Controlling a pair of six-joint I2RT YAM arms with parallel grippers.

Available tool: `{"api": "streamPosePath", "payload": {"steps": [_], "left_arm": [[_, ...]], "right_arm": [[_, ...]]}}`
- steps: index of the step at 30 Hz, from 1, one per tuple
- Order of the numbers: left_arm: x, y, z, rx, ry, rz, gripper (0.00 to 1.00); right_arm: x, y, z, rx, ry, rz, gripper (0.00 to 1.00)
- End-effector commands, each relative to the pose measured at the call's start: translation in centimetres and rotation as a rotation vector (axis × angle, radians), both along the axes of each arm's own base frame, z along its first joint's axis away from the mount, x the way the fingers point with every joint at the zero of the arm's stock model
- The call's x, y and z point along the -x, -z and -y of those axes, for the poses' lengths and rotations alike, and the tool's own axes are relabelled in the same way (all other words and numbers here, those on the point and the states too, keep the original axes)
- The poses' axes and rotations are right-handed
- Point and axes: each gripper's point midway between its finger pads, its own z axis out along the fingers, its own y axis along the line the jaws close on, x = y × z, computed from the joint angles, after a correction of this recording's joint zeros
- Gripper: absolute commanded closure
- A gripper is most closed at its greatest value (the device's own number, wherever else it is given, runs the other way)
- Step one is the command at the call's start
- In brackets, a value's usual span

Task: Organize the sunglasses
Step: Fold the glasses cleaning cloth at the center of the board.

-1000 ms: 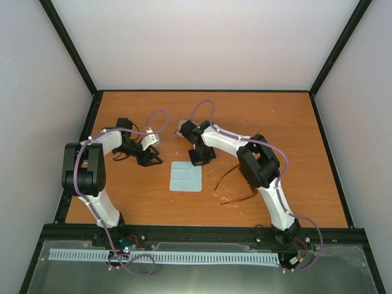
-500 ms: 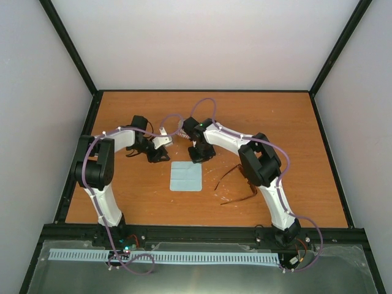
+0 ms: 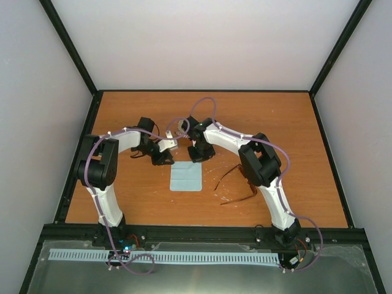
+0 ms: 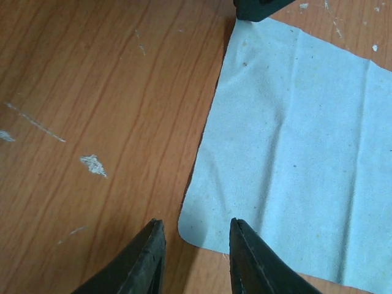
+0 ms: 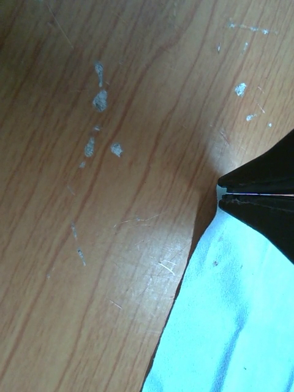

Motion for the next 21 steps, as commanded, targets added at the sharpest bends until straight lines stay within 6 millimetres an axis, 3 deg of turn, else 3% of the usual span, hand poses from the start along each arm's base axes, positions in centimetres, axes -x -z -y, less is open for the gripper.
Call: {"api": "streamPosePath", "payload": {"steps": [1,21], "left_arm": [[1.0,0.1,0.4,0.014,0.036,-0.015,0.68],[0.4,2.3,0.6,-0.036,0.029,-0.015,0.7]], "right_arm": [[-0.1,-0.3,0.3,-0.004,0.003,0.007,0.97],[0.1,0.1,1.0,-0.015,0.031,-0.006,0.97]]}}
